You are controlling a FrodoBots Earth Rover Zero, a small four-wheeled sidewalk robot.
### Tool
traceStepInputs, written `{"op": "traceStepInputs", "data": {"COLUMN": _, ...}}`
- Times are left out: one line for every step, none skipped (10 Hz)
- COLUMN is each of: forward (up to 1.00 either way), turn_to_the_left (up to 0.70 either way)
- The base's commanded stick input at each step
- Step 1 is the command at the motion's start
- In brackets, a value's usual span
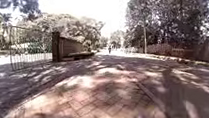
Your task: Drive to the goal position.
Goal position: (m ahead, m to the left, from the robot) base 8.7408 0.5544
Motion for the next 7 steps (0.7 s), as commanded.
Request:
{"op": "traceStepInputs", "data": {"forward": 0.70, "turn_to_the_left": 0.00}}
{"op": "traceStepInputs", "data": {"forward": 0.70, "turn_to_the_left": 0.00}}
{"op": "traceStepInputs", "data": {"forward": 0.70, "turn_to_the_left": 0.00}}
{"op": "traceStepInputs", "data": {"forward": 0.70, "turn_to_the_left": 0.00}}
{"op": "traceStepInputs", "data": {"forward": 0.70, "turn_to_the_left": 0.00}}
{"op": "traceStepInputs", "data": {"forward": 0.70, "turn_to_the_left": 0.00}}
{"op": "traceStepInputs", "data": {"forward": 0.70, "turn_to_the_left": 0.00}}
